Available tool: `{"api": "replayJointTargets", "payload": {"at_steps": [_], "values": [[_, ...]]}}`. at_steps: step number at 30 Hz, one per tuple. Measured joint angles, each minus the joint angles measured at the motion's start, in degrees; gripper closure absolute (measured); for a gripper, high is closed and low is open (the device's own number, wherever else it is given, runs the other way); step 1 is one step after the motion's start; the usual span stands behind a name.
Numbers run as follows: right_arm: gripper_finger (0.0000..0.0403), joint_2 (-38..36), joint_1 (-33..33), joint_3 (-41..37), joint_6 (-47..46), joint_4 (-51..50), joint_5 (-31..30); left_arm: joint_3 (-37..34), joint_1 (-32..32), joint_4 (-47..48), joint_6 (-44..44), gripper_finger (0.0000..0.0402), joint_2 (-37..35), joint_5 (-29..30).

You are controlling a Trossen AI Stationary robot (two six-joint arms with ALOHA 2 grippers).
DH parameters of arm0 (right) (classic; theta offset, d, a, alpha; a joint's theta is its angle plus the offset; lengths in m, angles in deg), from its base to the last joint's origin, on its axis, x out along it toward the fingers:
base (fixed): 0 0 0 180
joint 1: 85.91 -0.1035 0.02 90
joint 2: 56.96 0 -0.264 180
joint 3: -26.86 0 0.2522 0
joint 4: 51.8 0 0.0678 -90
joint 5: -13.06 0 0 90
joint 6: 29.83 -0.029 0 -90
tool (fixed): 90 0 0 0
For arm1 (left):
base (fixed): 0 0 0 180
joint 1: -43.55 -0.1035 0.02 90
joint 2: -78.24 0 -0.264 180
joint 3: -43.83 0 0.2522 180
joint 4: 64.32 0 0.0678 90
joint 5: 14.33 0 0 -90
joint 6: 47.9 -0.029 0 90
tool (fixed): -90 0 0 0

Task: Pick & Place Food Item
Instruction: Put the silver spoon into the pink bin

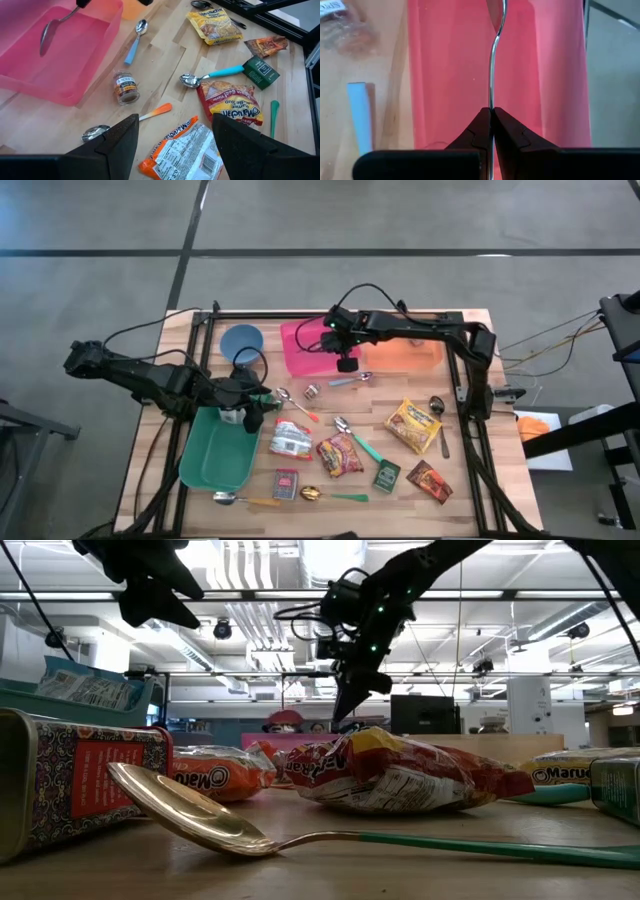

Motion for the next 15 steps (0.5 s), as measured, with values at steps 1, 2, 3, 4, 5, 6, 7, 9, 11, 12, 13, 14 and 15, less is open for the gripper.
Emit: {"api": "replayJointTargets", "payload": {"at_steps": [1,2,3,4,5,6,7,9,11,12,13,14,15], "values": [[0.0394,0.87,0.00,0.81,0.02,-0.25,0.09,0.00,0.00,-0.01,0.00,0.0147,0.00,-0.01],[0.0394,1.73,0.00,1.74,0.00,-0.20,0.15,0.00,0.00,0.00,0.02,0.0147,0.00,-0.01],[0.0394,2.69,-0.03,2.65,0.00,-0.59,0.19,0.00,0.00,0.00,0.00,0.0147,0.00,-0.01],[0.0394,3.58,-0.05,3.50,0.02,-1.34,0.40,0.00,0.00,-0.01,0.01,0.0147,0.00,-0.01],[0.0394,4.44,-0.09,4.51,0.11,-2.13,0.88,0.00,0.00,0.01,0.02,0.0147,0.00,-0.01],[0.0394,5.35,-0.07,5.63,0.13,-2.76,1.55,0.00,0.00,0.01,0.02,0.0147,0.00,-0.01],[0.0394,6.24,-0.07,6.88,-0.16,-3.59,2.47,0.00,0.00,0.01,0.04,0.0147,0.00,-0.01],[0.0394,7.82,0.05,9.31,-0.74,-5.82,3.69,0.00,0.00,0.01,0.04,0.0147,0.00,-0.01],[0.0394,9.46,0.18,11.84,-1.87,-8.26,4.28,0.00,0.00,0.02,0.04,0.0147,0.00,-0.01],[0.0394,10.13,0.37,13.05,-2.45,-9.22,4.67,0.00,-0.01,0.02,0.06,0.0147,0.00,-0.01],[0.0394,10.77,0.51,14.07,-2.89,-10.50,5.23,0.00,0.00,0.03,0.07,0.0147,0.00,-0.01],[0.0394,11.44,0.59,15.11,-3.23,-11.99,5.78,0.00,0.00,0.03,0.07,0.0147,0.00,-0.01],[0.0394,11.80,0.82,15.89,-3.33,-12.76,6.56,0.00,0.00,0.01,0.10,0.0147,0.00,-0.01]]}}
